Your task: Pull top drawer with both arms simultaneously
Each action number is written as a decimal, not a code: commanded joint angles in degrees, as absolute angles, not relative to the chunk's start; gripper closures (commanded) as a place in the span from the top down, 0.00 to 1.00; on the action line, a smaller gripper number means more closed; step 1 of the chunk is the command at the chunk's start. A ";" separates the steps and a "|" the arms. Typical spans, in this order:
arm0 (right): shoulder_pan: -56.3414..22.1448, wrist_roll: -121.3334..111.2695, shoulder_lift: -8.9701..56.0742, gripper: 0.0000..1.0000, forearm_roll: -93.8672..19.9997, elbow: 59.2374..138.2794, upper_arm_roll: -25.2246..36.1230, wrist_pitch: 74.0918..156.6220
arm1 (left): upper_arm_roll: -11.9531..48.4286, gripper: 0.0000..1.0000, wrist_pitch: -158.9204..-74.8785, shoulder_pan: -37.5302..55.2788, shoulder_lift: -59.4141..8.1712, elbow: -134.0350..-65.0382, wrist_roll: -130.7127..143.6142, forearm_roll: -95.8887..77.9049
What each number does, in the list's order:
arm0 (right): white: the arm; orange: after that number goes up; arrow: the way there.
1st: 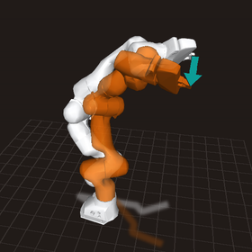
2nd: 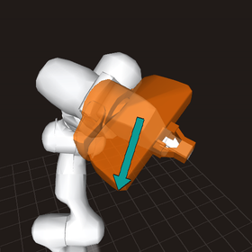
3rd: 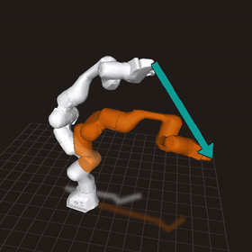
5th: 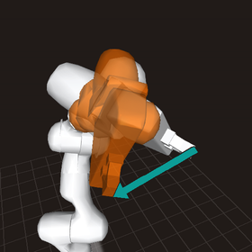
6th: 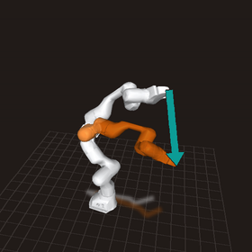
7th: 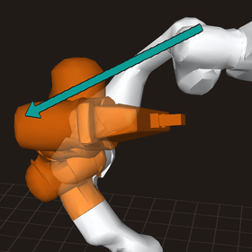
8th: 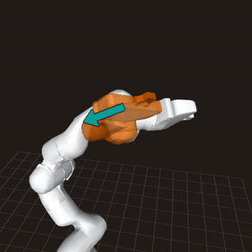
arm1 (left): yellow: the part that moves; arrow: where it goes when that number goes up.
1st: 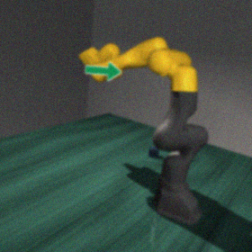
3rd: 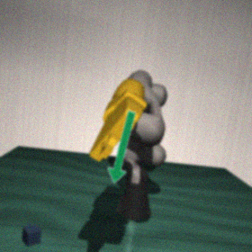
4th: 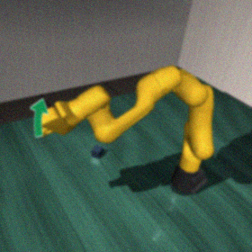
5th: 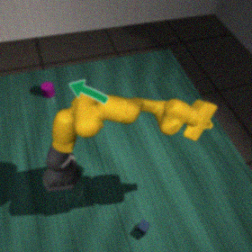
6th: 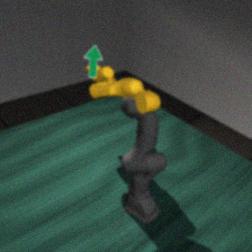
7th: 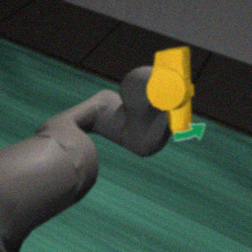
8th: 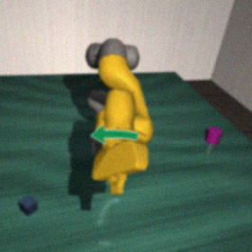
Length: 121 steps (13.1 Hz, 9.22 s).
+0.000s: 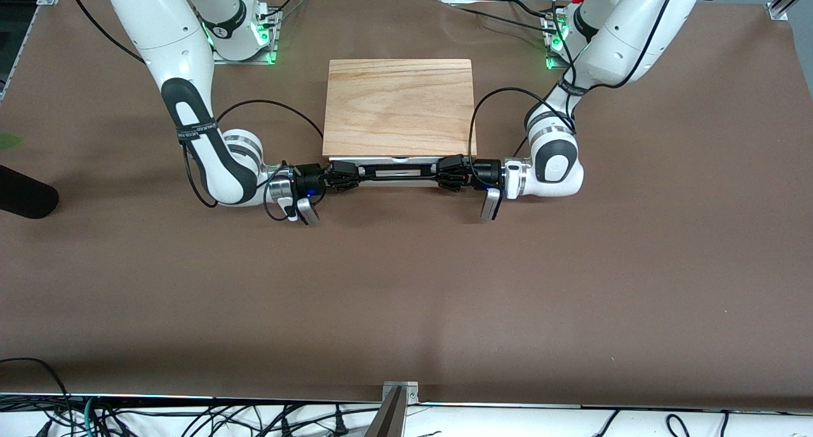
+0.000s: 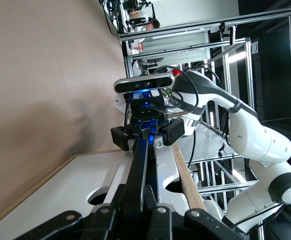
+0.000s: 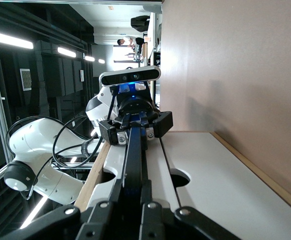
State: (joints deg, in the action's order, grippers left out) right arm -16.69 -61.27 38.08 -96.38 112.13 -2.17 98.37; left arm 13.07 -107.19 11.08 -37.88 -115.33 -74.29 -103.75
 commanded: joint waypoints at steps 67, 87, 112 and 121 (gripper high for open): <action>-10.37 -25.23 27.96 1.00 -24.39 85.25 5.28 96.94 | 0.26 1.00 -114.17 8.88 -33.40 -104.85 -60.12 -90.53; -9.76 -21.48 19.97 1.00 -4.13 68.89 15.11 84.84 | 3.51 1.00 -109.27 -3.24 0.95 -121.03 -21.02 -30.80; -0.61 -2.29 0.70 1.00 -0.26 94.04 3.60 91.76 | 3.08 1.00 -88.68 -6.06 16.69 -108.72 -2.03 0.89; -0.70 -2.29 1.05 1.00 0.53 94.04 3.52 92.46 | 2.99 1.00 -87.98 -7.47 16.79 -108.19 0.44 -2.11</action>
